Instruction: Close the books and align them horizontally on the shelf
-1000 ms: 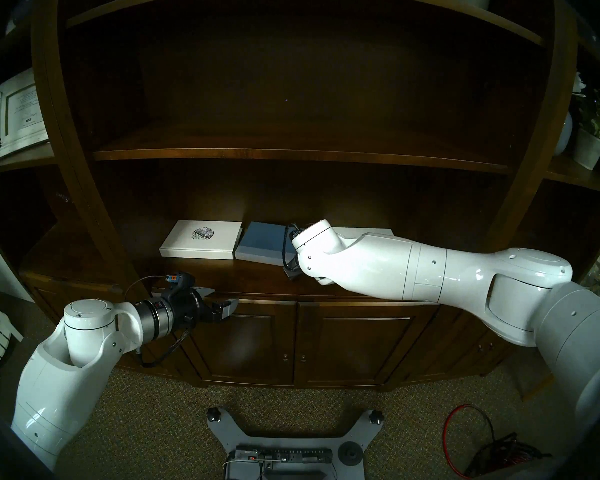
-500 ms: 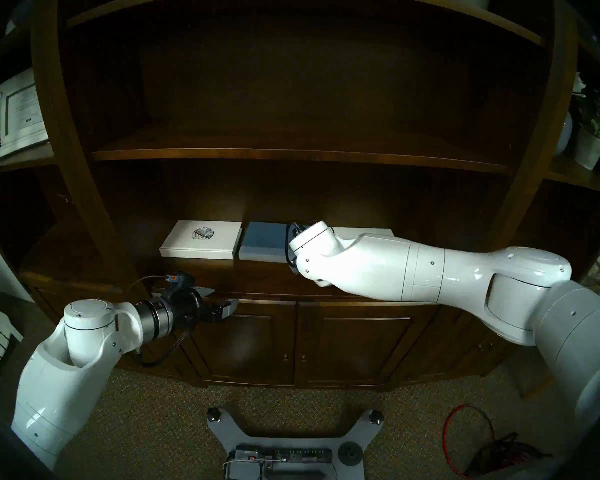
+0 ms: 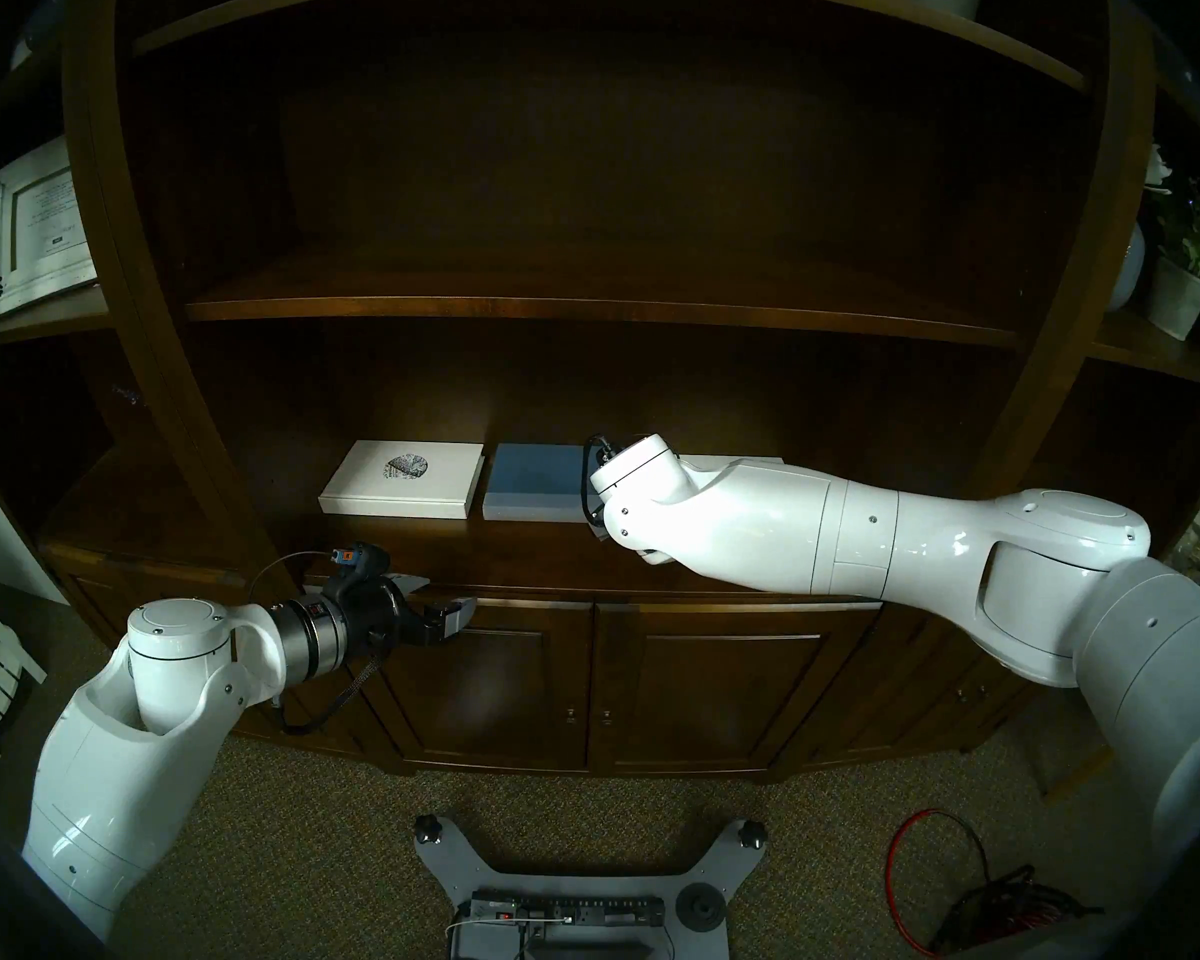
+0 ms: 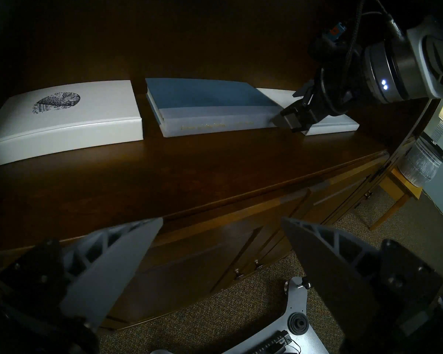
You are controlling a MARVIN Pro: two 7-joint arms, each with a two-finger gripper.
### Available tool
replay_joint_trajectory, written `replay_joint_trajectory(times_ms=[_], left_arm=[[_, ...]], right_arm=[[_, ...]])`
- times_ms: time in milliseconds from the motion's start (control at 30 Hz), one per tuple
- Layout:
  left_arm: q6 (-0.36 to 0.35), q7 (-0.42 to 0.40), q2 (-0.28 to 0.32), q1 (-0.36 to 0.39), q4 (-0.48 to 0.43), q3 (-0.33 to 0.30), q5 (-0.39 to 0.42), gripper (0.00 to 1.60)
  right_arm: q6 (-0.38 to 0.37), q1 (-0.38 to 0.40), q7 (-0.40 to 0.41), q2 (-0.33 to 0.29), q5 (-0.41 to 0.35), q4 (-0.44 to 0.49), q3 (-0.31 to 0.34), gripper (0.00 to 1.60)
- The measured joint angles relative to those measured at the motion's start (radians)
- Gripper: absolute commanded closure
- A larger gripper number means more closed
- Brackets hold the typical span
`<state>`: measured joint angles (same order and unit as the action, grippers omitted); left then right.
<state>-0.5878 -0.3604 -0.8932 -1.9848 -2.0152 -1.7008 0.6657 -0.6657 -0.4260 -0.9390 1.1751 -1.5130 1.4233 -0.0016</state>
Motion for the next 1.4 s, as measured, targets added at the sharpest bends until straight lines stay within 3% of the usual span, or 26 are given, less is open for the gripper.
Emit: replay_joint_trajectory(times_ms=[667, 900, 1400], left_arm=[[-0.001, -0.001, 0.001, 0.0, 0.002, 0.001, 0.0, 0.0], [-0.002, -0.001, 0.001, 0.0, 0.004, 0.002, 0.0, 0.0], [-0.003, -0.001, 0.001, -0.001, 0.01, 0.002, 0.0, 0.0]], right_arm=[[0.037, 0.004, 0.016, -0.227, -0.147, 0.306, 0.114, 0.0], [0.05, -0.05, 0.011, -0.323, -0.209, 0.421, 0.11, 0.0], [0.084, -0.112, 0.001, -0.495, -0.256, 0.645, 0.094, 0.0]])
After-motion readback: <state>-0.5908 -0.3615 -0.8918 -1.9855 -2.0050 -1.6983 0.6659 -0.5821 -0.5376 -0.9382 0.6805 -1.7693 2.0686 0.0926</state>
